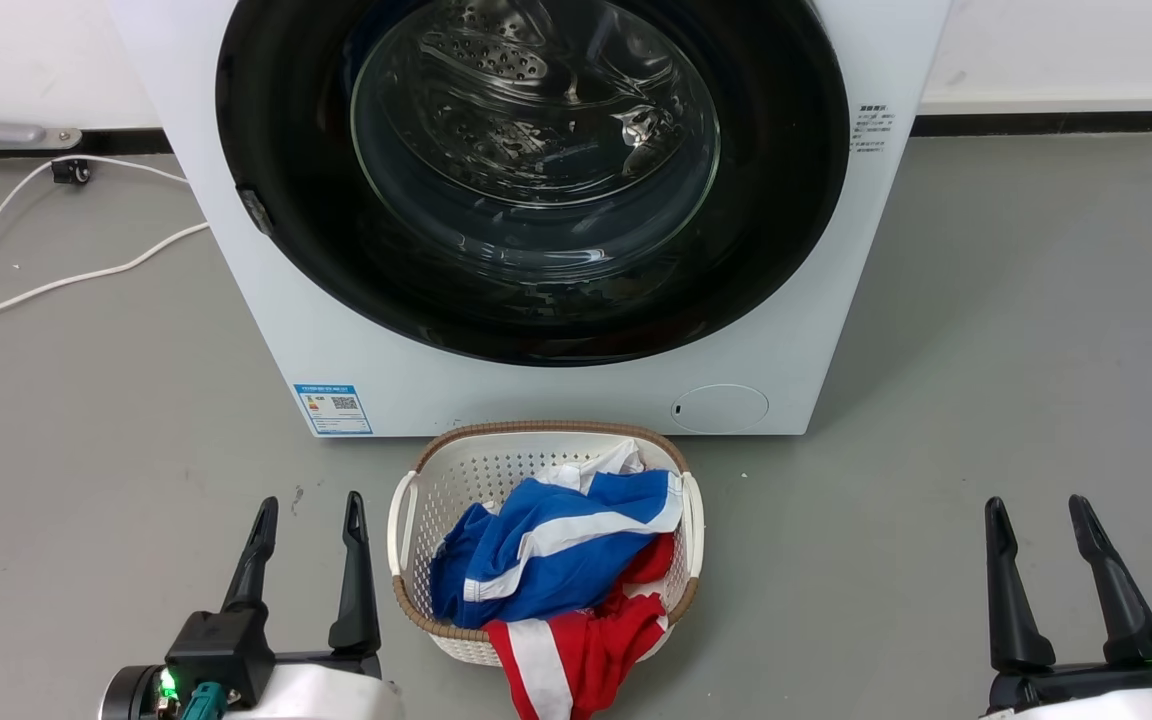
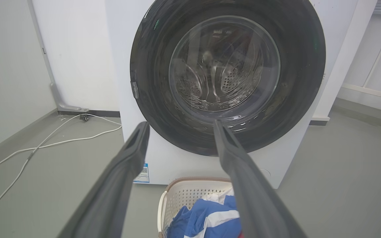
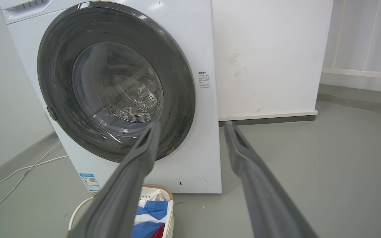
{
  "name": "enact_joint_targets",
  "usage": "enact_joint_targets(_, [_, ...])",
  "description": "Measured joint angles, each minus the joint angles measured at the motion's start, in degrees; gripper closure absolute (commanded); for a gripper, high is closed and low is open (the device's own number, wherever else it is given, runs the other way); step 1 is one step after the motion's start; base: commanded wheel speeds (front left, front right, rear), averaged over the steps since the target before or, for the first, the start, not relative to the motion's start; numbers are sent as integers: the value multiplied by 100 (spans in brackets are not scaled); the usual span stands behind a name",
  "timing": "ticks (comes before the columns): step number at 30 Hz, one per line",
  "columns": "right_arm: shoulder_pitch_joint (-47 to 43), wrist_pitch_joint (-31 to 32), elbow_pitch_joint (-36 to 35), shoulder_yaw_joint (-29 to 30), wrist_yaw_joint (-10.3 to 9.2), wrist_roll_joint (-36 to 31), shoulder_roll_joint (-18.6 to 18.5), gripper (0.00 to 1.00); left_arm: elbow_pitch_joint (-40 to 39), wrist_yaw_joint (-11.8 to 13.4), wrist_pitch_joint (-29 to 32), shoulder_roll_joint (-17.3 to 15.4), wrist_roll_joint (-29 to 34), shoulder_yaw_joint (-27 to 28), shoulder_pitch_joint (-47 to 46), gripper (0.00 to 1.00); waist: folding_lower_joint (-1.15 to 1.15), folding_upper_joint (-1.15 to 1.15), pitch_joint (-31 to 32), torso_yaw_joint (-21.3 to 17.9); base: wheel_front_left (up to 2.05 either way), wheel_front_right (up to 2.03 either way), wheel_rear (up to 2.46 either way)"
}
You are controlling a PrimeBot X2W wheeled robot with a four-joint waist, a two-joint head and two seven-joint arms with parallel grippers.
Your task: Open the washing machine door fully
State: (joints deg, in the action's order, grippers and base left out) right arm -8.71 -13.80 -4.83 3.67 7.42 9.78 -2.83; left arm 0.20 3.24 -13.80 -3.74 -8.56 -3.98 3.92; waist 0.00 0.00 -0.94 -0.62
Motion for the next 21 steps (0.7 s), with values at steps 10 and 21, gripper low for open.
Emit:
enact_joint_targets(10, [-77,-121,-33,-8,0,-342,-1,0,24,-57,-111,57,396,127,57,0,0,0,2,-5,0,0,0])
enact_joint_targets(21, [-97,-127,14,-14,7,-232,-1,0,125,-172,-126,78,323,223,63,0,0,0,28,-2,0,0,0])
